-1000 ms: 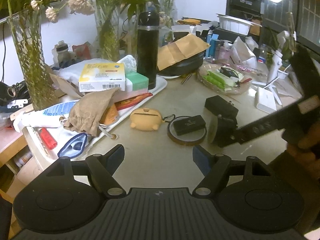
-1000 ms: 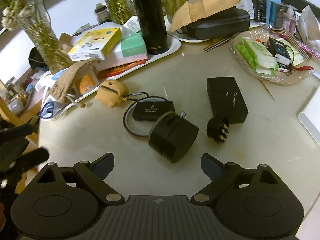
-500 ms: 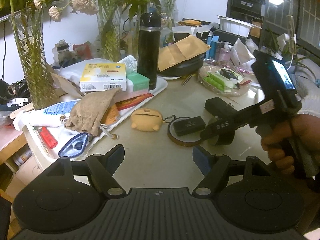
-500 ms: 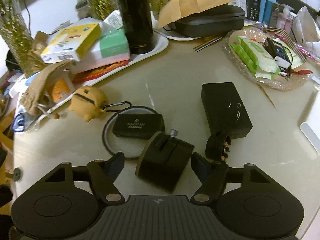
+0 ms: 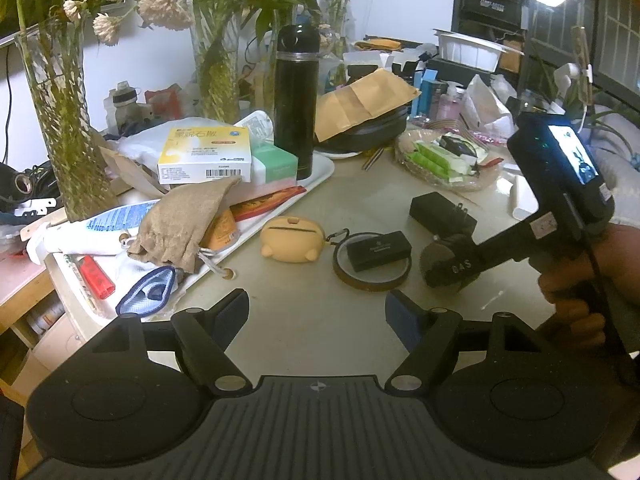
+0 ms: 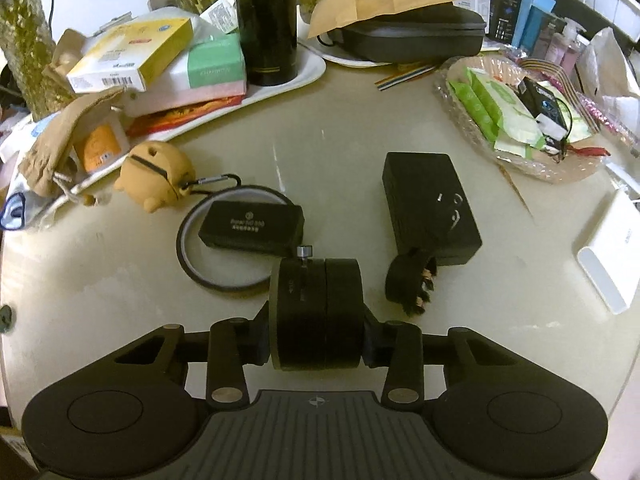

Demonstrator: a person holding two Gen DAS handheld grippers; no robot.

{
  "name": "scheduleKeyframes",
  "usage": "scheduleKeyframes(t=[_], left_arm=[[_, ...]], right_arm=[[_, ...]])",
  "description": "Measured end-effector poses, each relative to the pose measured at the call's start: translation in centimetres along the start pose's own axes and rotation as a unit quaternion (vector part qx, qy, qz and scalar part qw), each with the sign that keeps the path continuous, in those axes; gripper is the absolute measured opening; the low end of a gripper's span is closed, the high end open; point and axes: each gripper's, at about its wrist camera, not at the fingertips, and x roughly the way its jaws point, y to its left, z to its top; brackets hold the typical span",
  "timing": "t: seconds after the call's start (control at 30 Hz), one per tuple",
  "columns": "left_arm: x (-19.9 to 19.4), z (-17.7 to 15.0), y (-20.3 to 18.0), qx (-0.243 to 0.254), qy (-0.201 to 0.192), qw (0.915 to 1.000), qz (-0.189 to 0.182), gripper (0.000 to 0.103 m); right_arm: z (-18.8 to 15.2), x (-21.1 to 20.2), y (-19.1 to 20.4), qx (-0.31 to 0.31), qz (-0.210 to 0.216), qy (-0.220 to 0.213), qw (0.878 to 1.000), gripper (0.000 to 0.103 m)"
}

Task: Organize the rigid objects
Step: 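Close the right gripper on the large black cylindrical case and lift it, then close the left gripper on the yellow pig-shaped case while the right holds the black case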

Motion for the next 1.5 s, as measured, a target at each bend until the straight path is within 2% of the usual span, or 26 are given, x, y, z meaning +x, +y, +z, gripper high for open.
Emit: scheduleKeyframes(t=[0.23, 0.6, 0.97, 1.23, 1.37, 1.5], left_arm=[[0.1, 0.0, 0.0, 0.002, 0.000, 1.0000, 0.001, 0.075], [0.4, -0.1, -0.9, 0.018, 0.001, 0.9998, 0.002, 0.075], [0.7, 0.0, -1.8, 0.043, 0.006, 0.9990, 0.012, 0.075], [1.6, 1.4, -2.0, 0.046, 0.002, 0.9989, 0.010, 0.075], [3.0, 1.9, -1.6, 0.047, 0.006, 0.9987, 0.017, 0.075], [4.4, 2.5, -0.8, 0.050, 0.009, 0.9984, 0.022, 0.075]], right_arm=[[-0.8, -1.4, -0.6, -0.022, 0.003, -0.008, 1.000, 0.043], [-2.5, -5.7, -3.1, -0.004, 0.029, -0.038, 0.999, 0.043], [-3.7, -10.0, -5.2, -0.005, 0.051, -0.087, 0.995, 0.043], [-4.7, -12.6, -6.3, -0.020, 0.030, -0.117, 0.992, 0.043], [-5.5, -13.1, -6.4, -0.040, 0.003, -0.115, 0.993, 0.043], [-5.9, -12.9, -6.7, -0.045, 0.000, -0.106, 0.993, 0.043]])
